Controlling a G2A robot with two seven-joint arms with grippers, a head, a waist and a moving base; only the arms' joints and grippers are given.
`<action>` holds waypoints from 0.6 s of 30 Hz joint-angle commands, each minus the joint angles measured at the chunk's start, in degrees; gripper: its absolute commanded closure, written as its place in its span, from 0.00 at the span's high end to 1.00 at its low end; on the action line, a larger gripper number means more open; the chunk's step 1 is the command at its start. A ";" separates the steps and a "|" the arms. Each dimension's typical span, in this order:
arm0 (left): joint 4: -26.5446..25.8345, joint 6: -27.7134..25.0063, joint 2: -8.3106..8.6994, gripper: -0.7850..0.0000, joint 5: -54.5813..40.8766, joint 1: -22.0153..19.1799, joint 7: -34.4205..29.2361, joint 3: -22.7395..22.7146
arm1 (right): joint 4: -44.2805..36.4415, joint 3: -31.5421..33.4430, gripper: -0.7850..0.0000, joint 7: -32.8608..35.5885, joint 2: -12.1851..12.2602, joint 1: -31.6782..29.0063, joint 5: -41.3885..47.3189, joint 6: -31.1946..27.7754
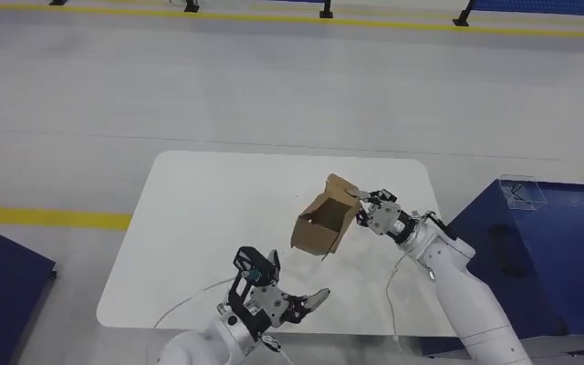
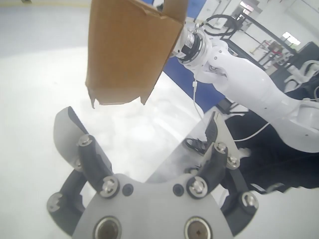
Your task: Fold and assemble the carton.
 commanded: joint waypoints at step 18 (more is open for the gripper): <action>10.03 36.65 -5.59 1.00 49.51 -1.34 14.86 13.80 | 9.31 -4.46 0.00 -0.11 -1.72 6.09 15.25 21.66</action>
